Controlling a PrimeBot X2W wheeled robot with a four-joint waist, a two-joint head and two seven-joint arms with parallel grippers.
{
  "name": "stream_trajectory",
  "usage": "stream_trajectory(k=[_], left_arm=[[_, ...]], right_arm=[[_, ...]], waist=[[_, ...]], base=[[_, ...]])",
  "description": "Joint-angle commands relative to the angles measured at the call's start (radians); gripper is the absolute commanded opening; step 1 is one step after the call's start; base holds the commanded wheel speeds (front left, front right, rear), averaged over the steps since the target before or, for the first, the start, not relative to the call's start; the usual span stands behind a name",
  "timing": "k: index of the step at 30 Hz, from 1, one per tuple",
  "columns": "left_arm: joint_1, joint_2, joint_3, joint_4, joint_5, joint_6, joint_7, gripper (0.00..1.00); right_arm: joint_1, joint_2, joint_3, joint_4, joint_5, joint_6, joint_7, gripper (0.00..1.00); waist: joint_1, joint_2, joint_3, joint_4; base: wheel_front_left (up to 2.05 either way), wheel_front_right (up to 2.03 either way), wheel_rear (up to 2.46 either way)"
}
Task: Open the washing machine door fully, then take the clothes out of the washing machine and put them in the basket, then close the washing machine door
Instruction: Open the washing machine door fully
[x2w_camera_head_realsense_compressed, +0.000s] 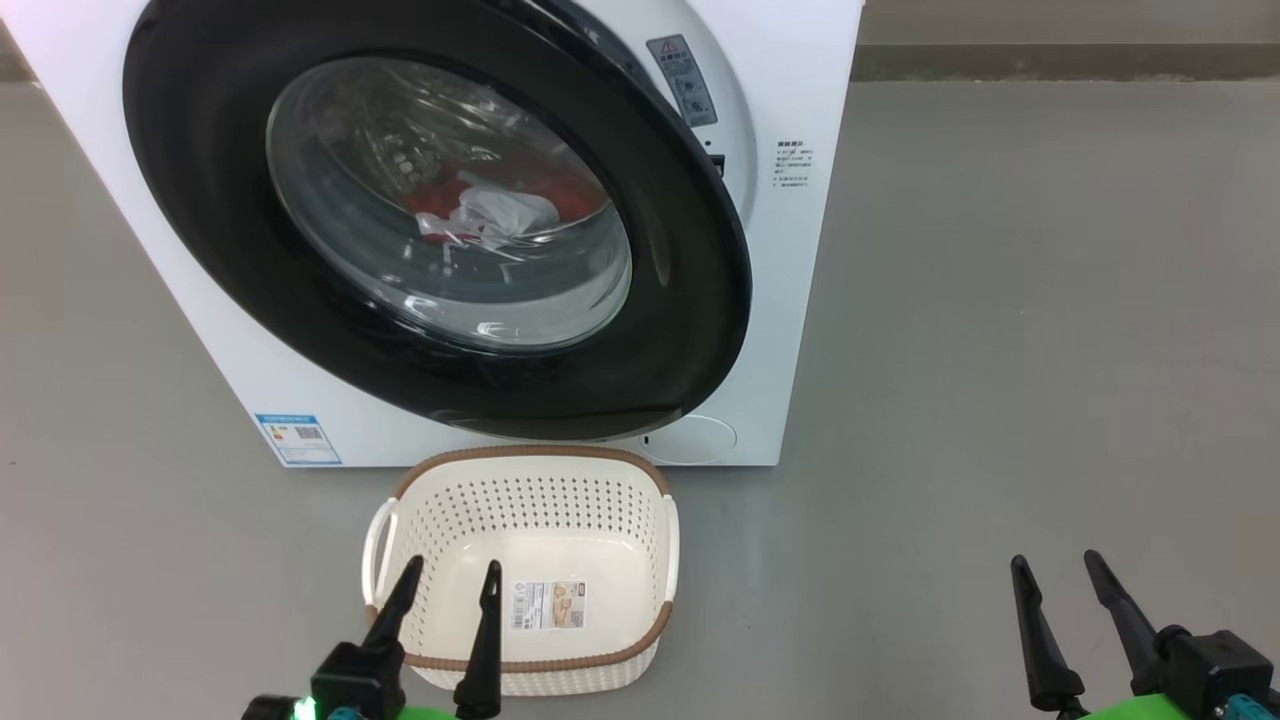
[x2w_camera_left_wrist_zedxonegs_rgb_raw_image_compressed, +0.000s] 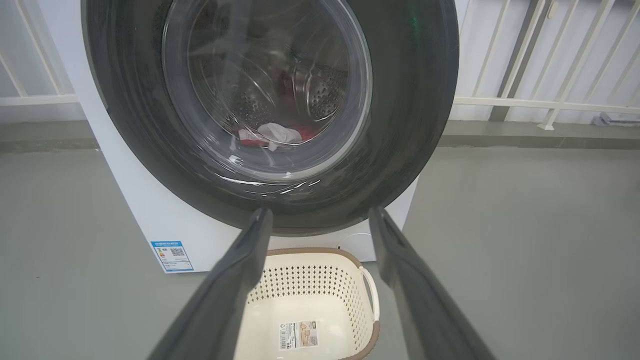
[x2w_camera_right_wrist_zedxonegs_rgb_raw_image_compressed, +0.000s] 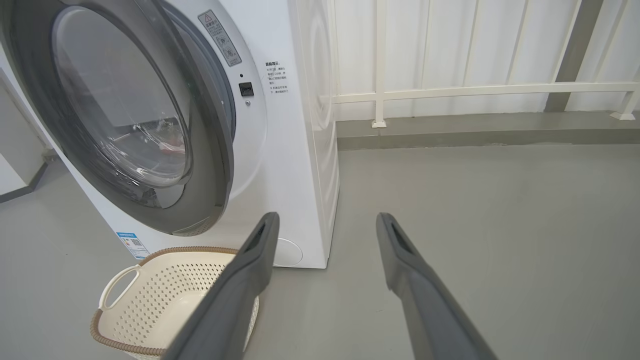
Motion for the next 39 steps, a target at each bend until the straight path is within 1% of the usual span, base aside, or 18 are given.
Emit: stream_trajectory(k=[1, 24, 25, 26, 34, 37, 38, 39], left_arm=[[-0.007, 0.015, 0.037, -0.023, 0.005, 0.005, -0.012, 1.00], [-0.004, 0.019, 0.035, -0.020, -0.005, 0.013, -0.012, 1.00], [-0.005, 0.019, 0.034, -0.020, -0.005, 0.014, -0.012, 1.00], [-0.005, 0.019, 0.035, -0.021, -0.005, 0.014, -0.012, 1.00], [-0.008, 0.018, 0.032, -0.024, -0.006, 0.015, -0.012, 1.00], [-0.009, 0.018, 0.031, -0.025, -0.007, 0.016, -0.012, 1.00], [-0.012, 0.019, 0.032, -0.030, -0.006, 0.016, -0.012, 1.00], [-0.014, 0.019, 0.032, -0.032, -0.007, 0.016, -0.012, 1.00]], right_arm=[[-0.012, -0.013, 0.030, -0.015, 0.006, 0.000, -0.009, 1.00], [-0.018, -0.013, 0.047, 0.017, 0.024, 0.000, -0.009, 1.00], [-0.019, -0.013, 0.045, 0.014, 0.025, 0.000, -0.009, 0.71], [-0.019, -0.013, 0.045, 0.013, 0.039, 0.000, -0.009, 0.00], [-0.031, -0.013, 0.050, 0.007, 0.099, 0.000, -0.009, 0.00], [-0.046, -0.013, 0.044, -0.011, 0.270, 0.000, -0.009, 0.00], [-0.074, -0.013, 0.052, -0.050, 0.575, 0.000, -0.009, 0.00], [-0.085, -0.013, 0.054, -0.061, 0.650, 0.000, -0.009, 0.00]], waist=[[0.0000, -0.0001, -0.002, 0.000], [0.0000, -0.0001, -0.004, -0.004], [0.0000, -0.0001, -0.004, -0.004], [0.0000, -0.0001, -0.004, -0.004], [0.0000, -0.0001, 0.001, -0.001], [0.0000, -0.0001, 0.004, 0.001], [0.0000, -0.0001, 0.012, 0.001], [0.0000, -0.0001, 0.019, 0.000]], base=[[0.00, 0.00, 0.00], [0.00, 0.00, 0.00], [0.00, 0.00, 0.00], [0.00, 0.00, 0.00], [0.00, 0.00, 0.00], [0.00, 0.00, 0.00], [0.00, 0.00, 0.00], [0.00, 0.00, 0.00]])
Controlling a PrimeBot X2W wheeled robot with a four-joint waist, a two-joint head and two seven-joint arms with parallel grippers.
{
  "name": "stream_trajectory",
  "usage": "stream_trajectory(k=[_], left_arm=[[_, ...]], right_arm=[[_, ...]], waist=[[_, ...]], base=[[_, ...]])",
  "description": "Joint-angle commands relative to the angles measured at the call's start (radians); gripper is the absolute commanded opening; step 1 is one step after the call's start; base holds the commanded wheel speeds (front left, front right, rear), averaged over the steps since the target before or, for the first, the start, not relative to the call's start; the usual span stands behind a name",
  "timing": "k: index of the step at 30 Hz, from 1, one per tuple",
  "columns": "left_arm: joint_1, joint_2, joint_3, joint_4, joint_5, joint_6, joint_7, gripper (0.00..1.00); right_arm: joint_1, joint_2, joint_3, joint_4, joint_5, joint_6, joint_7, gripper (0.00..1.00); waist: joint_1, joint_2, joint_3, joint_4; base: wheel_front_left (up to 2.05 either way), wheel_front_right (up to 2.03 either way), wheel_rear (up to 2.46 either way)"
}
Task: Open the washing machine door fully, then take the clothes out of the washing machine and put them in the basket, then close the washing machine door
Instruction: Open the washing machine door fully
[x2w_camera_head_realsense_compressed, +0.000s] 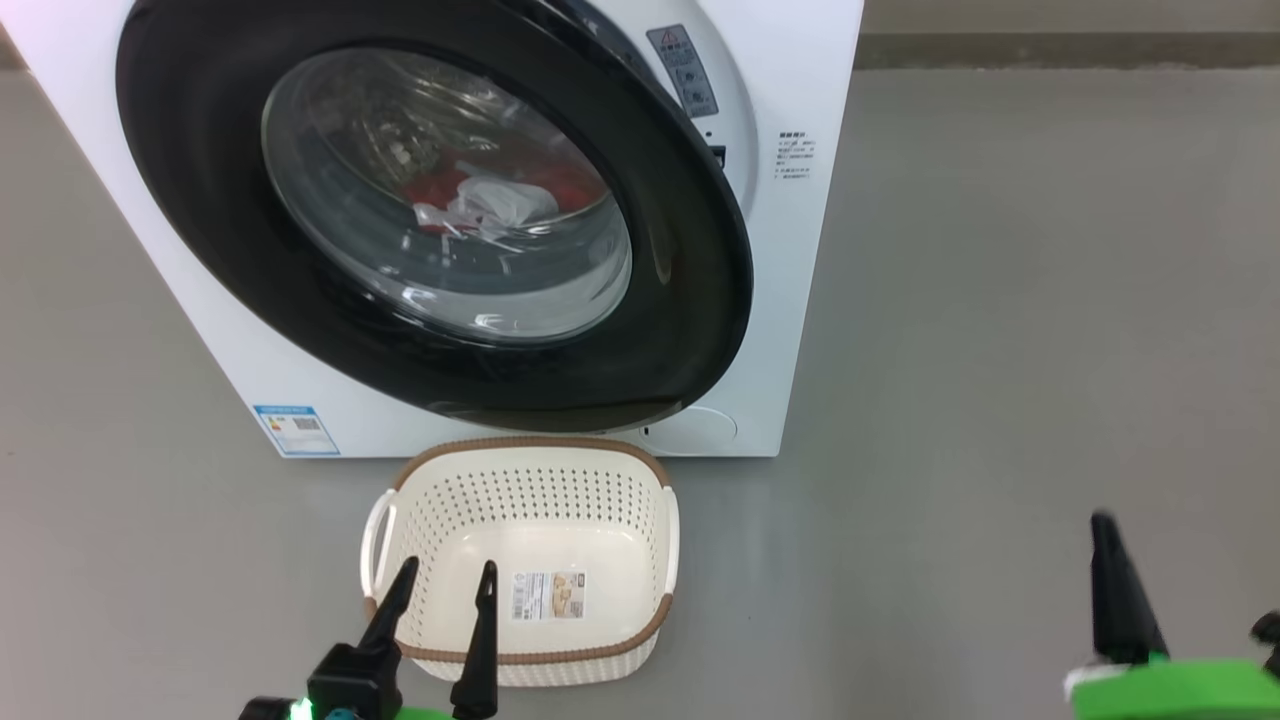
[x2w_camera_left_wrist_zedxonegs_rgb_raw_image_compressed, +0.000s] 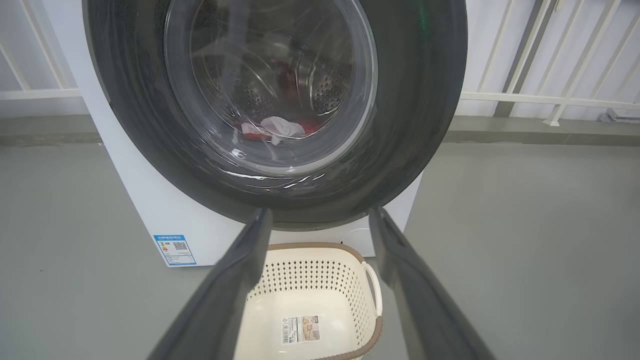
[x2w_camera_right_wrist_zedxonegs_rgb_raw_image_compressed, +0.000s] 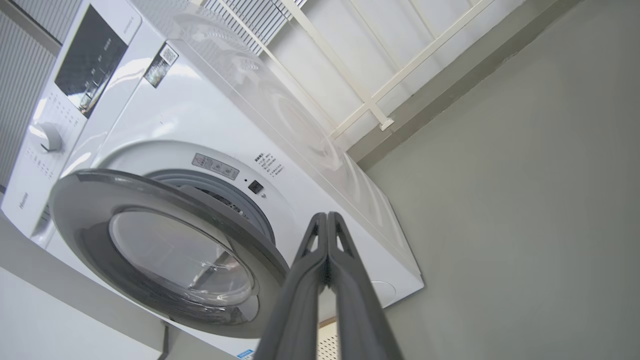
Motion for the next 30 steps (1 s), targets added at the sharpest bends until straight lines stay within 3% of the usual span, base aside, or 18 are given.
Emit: stream_trajectory(k=[1, 6, 12, 18, 30], left_arm=[[-0.021, 0.013, 0.032, -0.031, -0.004, 0.007, -0.012, 1.00], [-0.040, 0.012, 0.030, -0.044, -0.002, 0.005, -0.012, 1.00], [-0.069, 0.009, 0.026, -0.059, 0.003, 0.004, -0.012, 1.00], [-0.094, 0.004, 0.019, -0.068, 0.005, 0.003, -0.012, 1.00], [-0.154, -0.007, -0.008, -0.086, 0.013, -0.008, -0.012, 1.00]], right_arm=[[-0.066, -0.014, 0.030, -0.043, 0.082, 0.001, -0.009, 0.00], [-0.153, -0.014, 0.026, -0.091, 0.434, 0.001, 0.021, 0.00], [-0.304, -0.015, -0.018, -0.057, 0.688, 0.001, 0.141, 0.00], [-0.464, -0.041, -0.016, 0.061, 0.771, 0.001, 0.241, 0.00], [-0.773, -0.062, 0.072, 0.376, 0.780, 0.001, 0.403, 0.00]], waist=[[0.0000, 0.0000, 0.010, -0.001], [0.0000, 0.0000, 0.040, 0.003], [0.0000, 0.0000, 0.085, 0.012], [0.0000, 0.0000, 0.120, 0.034], [0.0000, 0.0000, 0.196, 0.089]], base=[[0.00, 0.00, 0.00], [0.00, 0.00, 0.00], [0.00, 0.00, 0.00], [0.00, 0.00, 0.00], [0.00, 0.00, 0.00]])
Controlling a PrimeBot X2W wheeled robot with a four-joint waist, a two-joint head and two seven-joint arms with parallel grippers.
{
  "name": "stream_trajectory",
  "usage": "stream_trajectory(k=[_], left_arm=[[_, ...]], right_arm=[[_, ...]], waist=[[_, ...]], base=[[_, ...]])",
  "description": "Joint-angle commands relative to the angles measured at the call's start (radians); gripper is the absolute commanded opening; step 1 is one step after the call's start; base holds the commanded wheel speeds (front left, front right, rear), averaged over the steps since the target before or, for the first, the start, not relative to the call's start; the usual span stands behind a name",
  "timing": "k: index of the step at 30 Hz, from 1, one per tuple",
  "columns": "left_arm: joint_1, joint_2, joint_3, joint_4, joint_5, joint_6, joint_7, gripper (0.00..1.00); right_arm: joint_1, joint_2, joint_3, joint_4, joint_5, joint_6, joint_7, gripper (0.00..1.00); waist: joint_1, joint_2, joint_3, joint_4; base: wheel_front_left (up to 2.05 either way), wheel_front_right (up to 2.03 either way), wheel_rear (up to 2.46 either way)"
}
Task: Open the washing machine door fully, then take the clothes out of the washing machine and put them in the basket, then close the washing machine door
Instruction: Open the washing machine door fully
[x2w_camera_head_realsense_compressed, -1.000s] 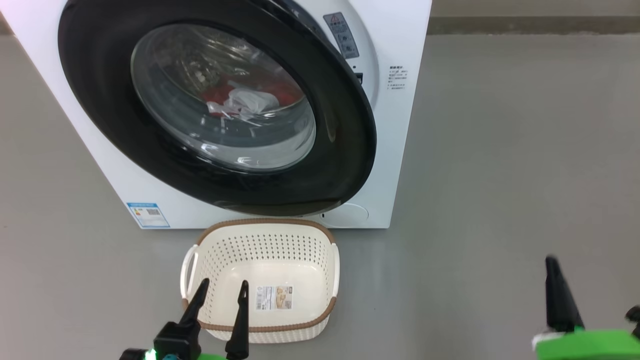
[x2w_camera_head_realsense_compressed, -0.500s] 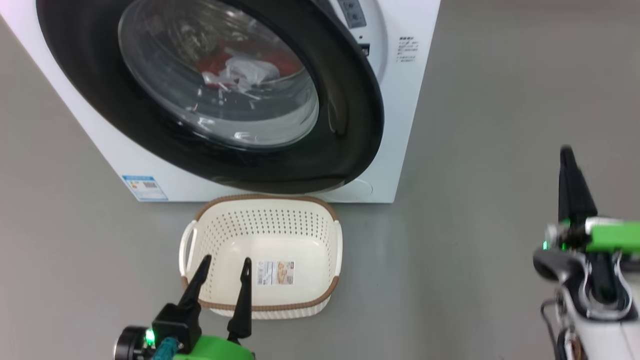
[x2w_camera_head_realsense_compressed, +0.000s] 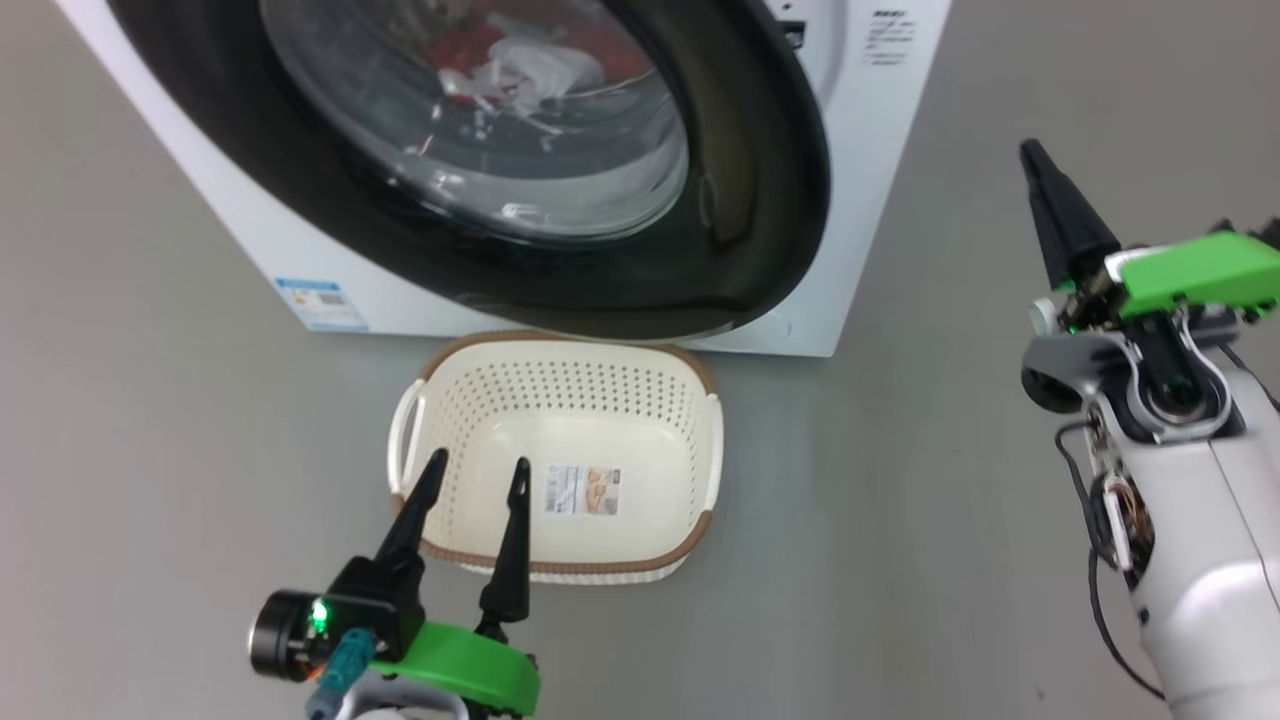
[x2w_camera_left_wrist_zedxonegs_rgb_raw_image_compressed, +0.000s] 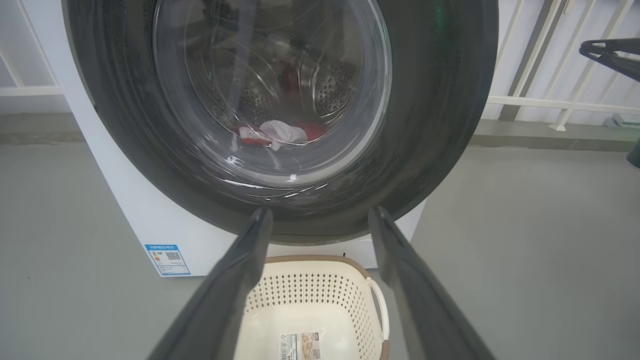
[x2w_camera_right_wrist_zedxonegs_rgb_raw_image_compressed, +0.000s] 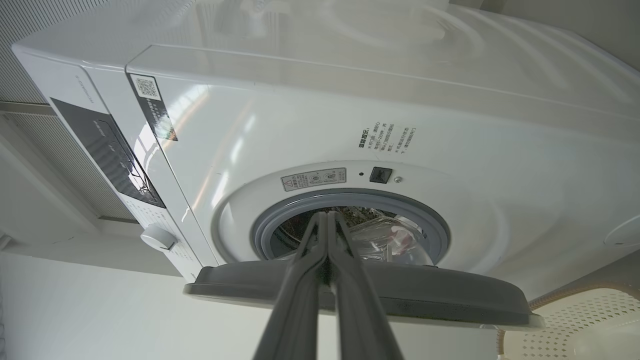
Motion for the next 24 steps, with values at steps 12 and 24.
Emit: stream_trajectory(k=[12, 24], left_arm=[[-0.064, -0.002, 0.004, -0.032, 0.012, -0.012, -0.012, 1.00], [-0.084, -0.007, -0.013, -0.037, 0.003, -0.011, -0.012, 1.00]], right_arm=[[-0.238, 0.020, 0.071, 0.213, 0.006, 0.001, 0.117, 0.00], [-0.325, 0.030, 0.083, 0.319, 0.009, 0.001, 0.187, 0.00]], waist=[[0.0000, 0.0000, 0.072, 0.067], [0.0000, 0.0000, 0.093, 0.104]], base=[[0.00, 0.00, 0.00], [0.00, 0.00, 0.00]])
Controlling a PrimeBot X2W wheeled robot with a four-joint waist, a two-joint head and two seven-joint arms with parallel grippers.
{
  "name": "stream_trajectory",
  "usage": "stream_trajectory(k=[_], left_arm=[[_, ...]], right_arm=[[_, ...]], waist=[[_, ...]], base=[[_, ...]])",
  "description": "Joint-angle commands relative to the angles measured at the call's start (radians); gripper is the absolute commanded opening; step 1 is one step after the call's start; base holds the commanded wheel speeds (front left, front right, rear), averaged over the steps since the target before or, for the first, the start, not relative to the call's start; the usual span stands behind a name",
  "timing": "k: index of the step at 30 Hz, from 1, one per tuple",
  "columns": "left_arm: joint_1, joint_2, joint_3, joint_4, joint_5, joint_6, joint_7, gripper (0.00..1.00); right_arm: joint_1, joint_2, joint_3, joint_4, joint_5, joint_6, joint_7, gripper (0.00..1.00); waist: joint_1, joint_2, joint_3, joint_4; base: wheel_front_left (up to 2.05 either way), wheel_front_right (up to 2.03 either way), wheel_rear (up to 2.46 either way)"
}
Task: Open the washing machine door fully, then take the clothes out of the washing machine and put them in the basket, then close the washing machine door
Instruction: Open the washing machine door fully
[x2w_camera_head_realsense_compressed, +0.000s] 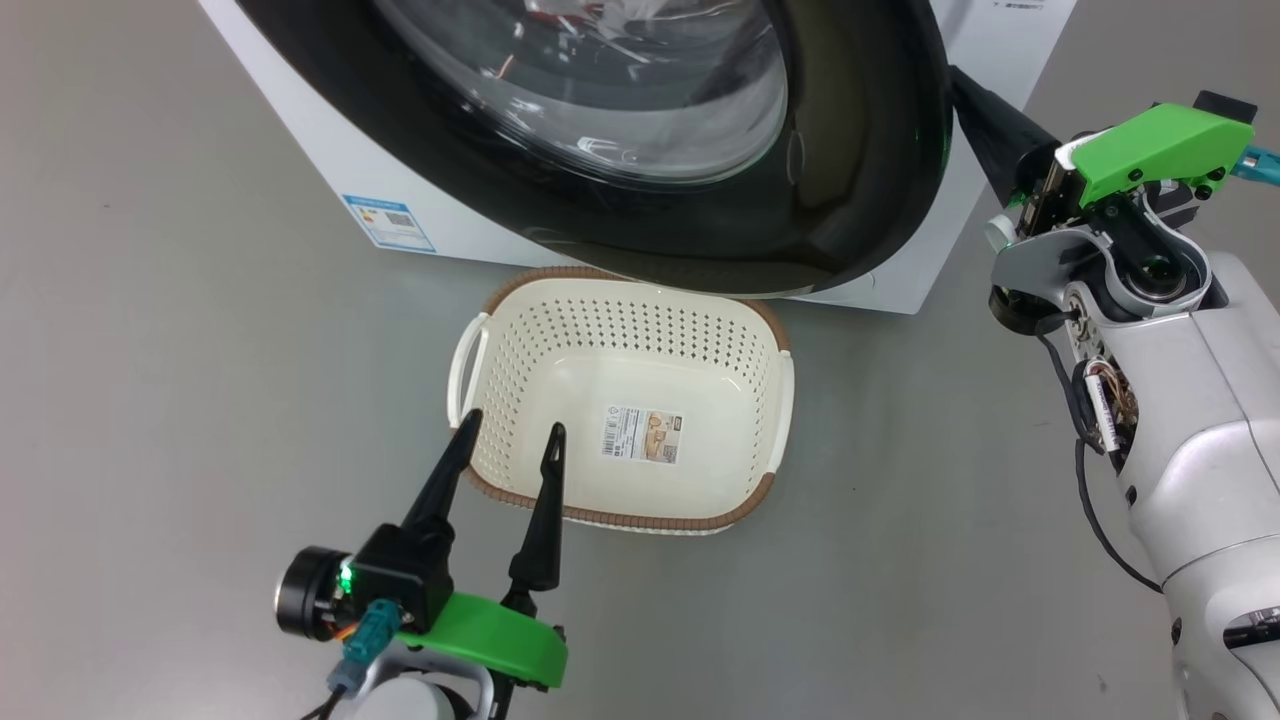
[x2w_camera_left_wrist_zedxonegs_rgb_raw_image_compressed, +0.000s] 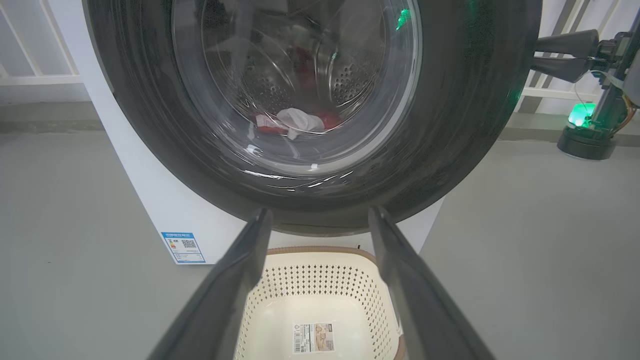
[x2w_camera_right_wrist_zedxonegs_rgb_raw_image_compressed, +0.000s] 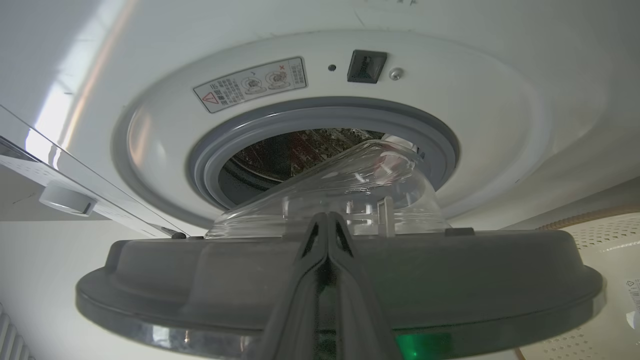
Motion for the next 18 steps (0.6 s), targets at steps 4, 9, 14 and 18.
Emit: stream_trajectory(k=[4, 9, 14, 18], left_arm=[[-0.032, 0.007, 0.026, -0.029, 0.000, -0.001, -0.012, 1.00], [-0.032, 0.007, 0.026, -0.029, -0.003, 0.002, -0.012, 1.00], [-0.029, 0.007, 0.026, -0.024, -0.005, 0.004, -0.012, 1.00], [-0.026, 0.006, 0.024, -0.020, -0.007, 0.007, -0.012, 1.00]], right_arm=[[-0.026, 0.021, 0.015, -0.010, 0.009, 0.001, 0.043, 0.00], [-0.018, 0.024, 0.019, -0.009, 0.014, 0.001, 0.090, 0.00], [-0.004, 0.026, 0.016, -0.019, 0.027, 0.001, 0.134, 0.00], [0.019, 0.029, 0.018, -0.033, 0.034, 0.001, 0.171, 0.00]], waist=[[0.0000, 0.0000, 0.000, 0.010], [0.0000, 0.0000, -0.002, 0.012], [0.0000, 0.0000, -0.006, 0.010], [0.0000, 0.0000, -0.015, 0.006]], base=[[0.00, 0.00, 0.00], [0.00, 0.00, 0.00], [0.00, 0.00, 0.00], [0.00, 0.00, 0.00]])
